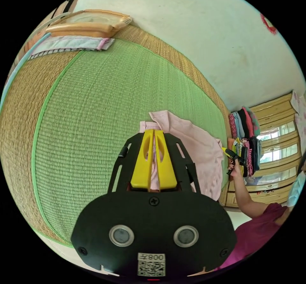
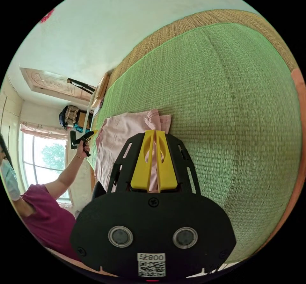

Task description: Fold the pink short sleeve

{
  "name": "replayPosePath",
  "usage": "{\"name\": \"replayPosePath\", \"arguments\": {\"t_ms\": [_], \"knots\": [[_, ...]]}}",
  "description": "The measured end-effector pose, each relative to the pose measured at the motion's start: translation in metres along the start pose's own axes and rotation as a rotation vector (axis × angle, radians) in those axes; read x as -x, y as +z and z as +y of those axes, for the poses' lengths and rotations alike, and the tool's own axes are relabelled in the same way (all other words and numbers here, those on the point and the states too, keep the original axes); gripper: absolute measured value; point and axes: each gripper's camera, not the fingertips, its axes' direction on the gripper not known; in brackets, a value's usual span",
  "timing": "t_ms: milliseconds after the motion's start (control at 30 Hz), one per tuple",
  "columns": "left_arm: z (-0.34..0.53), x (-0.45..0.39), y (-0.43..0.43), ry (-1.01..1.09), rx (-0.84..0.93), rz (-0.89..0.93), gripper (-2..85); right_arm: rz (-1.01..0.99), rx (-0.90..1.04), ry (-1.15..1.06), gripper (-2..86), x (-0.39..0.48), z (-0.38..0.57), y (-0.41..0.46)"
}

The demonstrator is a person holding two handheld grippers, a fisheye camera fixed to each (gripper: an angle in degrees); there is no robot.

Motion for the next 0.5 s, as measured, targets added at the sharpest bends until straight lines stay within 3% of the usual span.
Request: {"name": "replayPosePath", "arguments": {"t_ms": [233, 367, 500], "knots": [[0.028, -0.001, -0.014, 0.046, -0.045, 0.157, 7.1, -0.012, -0.052, 0.059, 0.5, -0.022, 0.016, -0.022], [0.04, -0.027, -0.015, 0.168, 0.032, 0.002, 7.4, -0.004, -0.081, 0.083, 0.5, -0.027, 0.024, -0.034], [0.047, -0.033, -0.024, 0.169, 0.054, -0.169, 2.3, -0.006, -0.109, 0.1, 0.6, -0.024, 0.033, -0.043]]}}
